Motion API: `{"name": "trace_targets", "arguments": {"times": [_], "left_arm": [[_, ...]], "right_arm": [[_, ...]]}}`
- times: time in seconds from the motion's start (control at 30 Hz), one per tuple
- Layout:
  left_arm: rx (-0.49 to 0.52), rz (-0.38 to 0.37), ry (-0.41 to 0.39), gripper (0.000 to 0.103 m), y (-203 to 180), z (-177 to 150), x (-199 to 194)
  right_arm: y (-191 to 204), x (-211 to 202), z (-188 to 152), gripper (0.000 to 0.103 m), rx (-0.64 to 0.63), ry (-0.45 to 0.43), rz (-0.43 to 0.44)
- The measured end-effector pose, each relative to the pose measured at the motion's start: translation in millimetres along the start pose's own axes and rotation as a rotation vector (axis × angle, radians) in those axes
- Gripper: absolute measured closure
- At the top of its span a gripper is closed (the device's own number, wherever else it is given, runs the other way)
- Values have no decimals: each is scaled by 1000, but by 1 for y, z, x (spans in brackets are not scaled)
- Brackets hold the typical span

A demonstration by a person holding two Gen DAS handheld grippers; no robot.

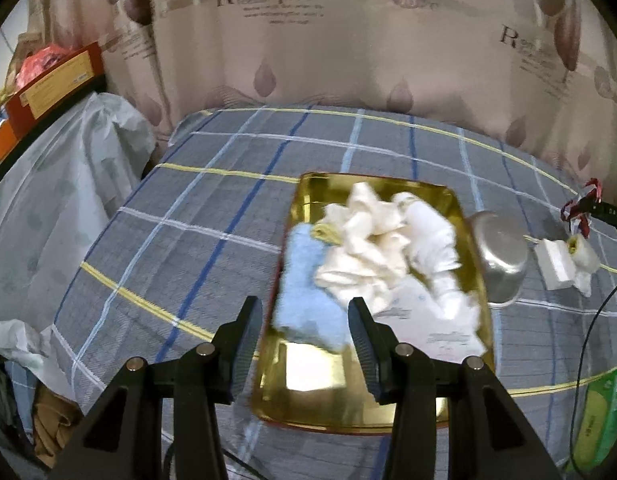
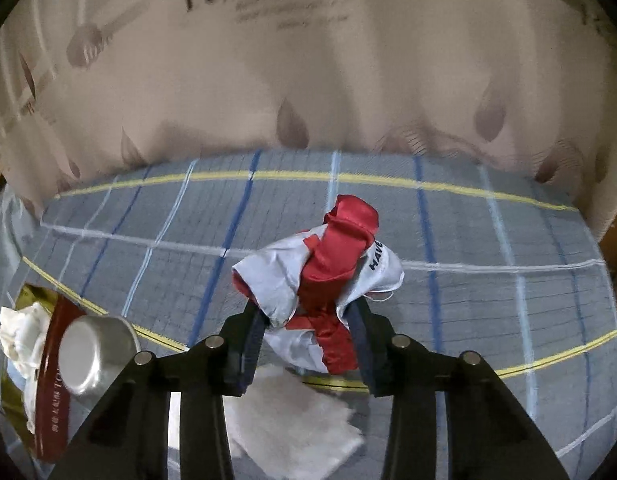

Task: Organize soft objects
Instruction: 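Grasp the red-and-white cloth with the right gripper and lift it, then hold the red-and-white cloth with the right gripper while the left approaches the white square cloth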

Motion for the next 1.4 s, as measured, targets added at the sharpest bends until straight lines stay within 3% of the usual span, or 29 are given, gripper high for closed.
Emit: {"name": "trace_targets", "arguments": {"times": [0.2, 0.33, 0.67, 0.9, 1.4], "left_arm": [[67, -50, -27, 57, -35, 4, -15], [108, -112, -27, 57, -66, 6, -22], [209, -201, -52, 57, -134, 6, -38], [284, -250, -42, 57, -174, -1, -46], [392, -352, -24, 57, -274, -17, -59]], "right_arm": [[-30, -52, -7, 65, -1, -30, -64], [-57, -83, -30, 65, 11, -14, -144], [-109, -135, -100, 65, 111, 42, -238], [-128, -121, -122, 65, 129, 39, -244], [-159, -93, -132, 66, 178, -109, -263]]}}
Point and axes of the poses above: each gripper's, at about its wrist camera, not at the fingertips, and x roughly the way its jaws point, y to its left, z to its top, the point moved 8 cm from there along x, roughly the way its jaws point, and after that the axes turned 15 degrees about z, right-handed, at the moved point
